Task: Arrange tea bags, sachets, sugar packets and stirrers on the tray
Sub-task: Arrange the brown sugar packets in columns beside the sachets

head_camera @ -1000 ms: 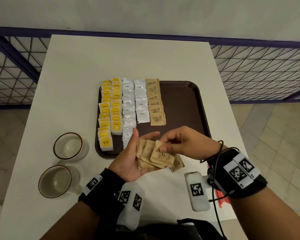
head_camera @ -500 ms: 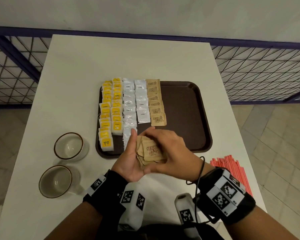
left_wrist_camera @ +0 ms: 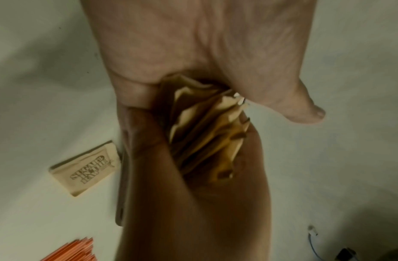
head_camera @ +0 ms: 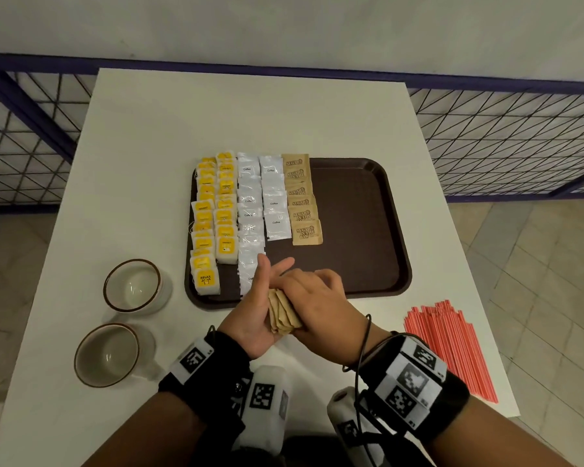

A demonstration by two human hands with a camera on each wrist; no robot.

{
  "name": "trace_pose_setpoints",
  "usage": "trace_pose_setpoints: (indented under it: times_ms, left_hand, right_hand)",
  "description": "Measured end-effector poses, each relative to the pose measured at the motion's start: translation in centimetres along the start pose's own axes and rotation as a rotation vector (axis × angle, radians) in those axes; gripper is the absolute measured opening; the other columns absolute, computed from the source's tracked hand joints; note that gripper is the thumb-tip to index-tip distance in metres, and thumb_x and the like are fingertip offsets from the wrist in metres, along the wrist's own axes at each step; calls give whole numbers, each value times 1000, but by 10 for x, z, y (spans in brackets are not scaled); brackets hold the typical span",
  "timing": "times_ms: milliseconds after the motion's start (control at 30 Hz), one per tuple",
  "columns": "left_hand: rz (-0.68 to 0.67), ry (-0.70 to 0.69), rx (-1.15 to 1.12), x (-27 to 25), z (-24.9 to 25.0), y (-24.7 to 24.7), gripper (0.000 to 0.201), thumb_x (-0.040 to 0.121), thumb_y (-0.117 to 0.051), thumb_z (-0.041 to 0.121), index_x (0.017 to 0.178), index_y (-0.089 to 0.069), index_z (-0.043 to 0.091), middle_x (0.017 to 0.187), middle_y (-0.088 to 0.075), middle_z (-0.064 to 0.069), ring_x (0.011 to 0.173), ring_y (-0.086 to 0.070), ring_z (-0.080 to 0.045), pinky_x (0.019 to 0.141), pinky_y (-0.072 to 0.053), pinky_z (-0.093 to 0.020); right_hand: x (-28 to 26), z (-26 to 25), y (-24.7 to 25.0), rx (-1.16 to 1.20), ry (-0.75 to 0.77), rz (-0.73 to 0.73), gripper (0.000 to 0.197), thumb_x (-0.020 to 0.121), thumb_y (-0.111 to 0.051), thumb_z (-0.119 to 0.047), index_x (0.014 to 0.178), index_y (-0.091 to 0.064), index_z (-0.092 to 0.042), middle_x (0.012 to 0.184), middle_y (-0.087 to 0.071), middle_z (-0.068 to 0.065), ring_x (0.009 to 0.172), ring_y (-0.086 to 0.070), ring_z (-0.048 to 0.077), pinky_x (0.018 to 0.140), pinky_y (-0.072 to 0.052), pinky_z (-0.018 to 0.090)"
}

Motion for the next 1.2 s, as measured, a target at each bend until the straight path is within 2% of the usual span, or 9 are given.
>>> trace_pose_setpoints:
  times_ms: [167, 267, 567, 767, 867, 967, 1033, 1100, 1200]
  left_hand:
    - [68, -8, -24, 0, -7, 12, 96, 56, -43, 73, 137, -43, 22, 127, -59, -9, 114, -59, -25, 91, -48, -45]
    - [-26, -9, -11, -4, -8, 9, 105, 45, -65, 78, 134, -46, 24, 126, -61, -7, 114, -60, -24, 85, -53, -44]
    - [-144, -74, 18, -5, -5, -1, 110, 36, -90, 51, 132, -44, 26, 123, -64, -6, 115, -60, -22, 82, -55, -36]
    - [-122, -127, 88, -2, 2, -2, 108, 38, -94, 37, 133, -45, 18, 123, -61, -9, 114, -60, -22, 82, -54, -30]
    - [-175, -87, 41, -6, -4, -3, 95, 44, -93, 31, 128, -49, 19, 113, -66, -11, 103, -65, -24, 74, -56, -33]
    - [-140, -62, 4, -10, -12, 10, 79, 55, -87, 15, 126, -51, 19, 92, -64, -12, 82, -67, -26, 65, -56, -38]
    - [-49, -69, 14, -12, -13, 29, 63, 68, -72, 3, 126, -52, 18, 85, -61, -12, 78, -65, -28, 67, -55, -40]
    - [29, -84, 63, -14, -13, 48, 53, 77, -61, -7, 124, -54, 15, 84, -61, -12, 78, -65, -28, 66, -55, -39]
    - [103, -86, 129, -17, -16, 67, 43, 79, -59, -9, 117, -58, 11, 91, -65, -15, 78, -66, -29, 65, -55, -38]
  right_hand:
    - [2, -3, -4, -36, 36, 44, 50, 66, -64, -19, 114, -48, -16, 113, -57, 0, 111, -44, 14, 104, -20, 50]
    - [3, 4, -1, 77, 10, 23, 48, 71, -63, -24, 115, -46, -17, 113, -55, 0, 112, -45, 16, 106, -17, 50]
    - [6, -3, -1, -55, 15, 57, 43, 67, -63, -27, 109, -55, -19, 107, -60, -7, 111, -50, 15, 109, -20, 55]
    - [9, -6, 3, -308, -271, 180, 27, 71, -49, -35, 93, -60, -25, 97, -59, -8, 104, -54, 19, 105, -29, 56]
    - [4, -4, 4, -246, -243, 120, 37, 72, -43, -42, 99, -61, -27, 108, -57, -7, 117, -49, 21, 108, -23, 56]
    - [-15, 15, 3, 75, -179, -150, 75, 61, -64, -62, 128, -41, -38, 133, -41, -12, 131, -31, 12, 107, -18, 44]
    - [-32, 56, 11, 278, -355, -148, 70, 63, -72, -61, 124, -48, -35, 125, -50, -10, 119, -45, 9, 101, -33, 33]
    - [-58, 116, 23, 336, -629, 80, 35, 74, -76, -37, 103, -62, -22, 94, -62, -4, 91, -60, 14, 83, -46, 24]
    - [-91, 166, 1, 288, -892, 186, 24, 75, -76, -25, 89, -63, -10, 80, -58, 0, 83, -61, 22, 61, -38, 17]
Point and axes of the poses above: each hand's wrist, its own x-axis towards the middle knuckle, its own y-axis out of the back of the hand, z = x × y, the point moved 10 cm from there along x, towards the middle knuckle
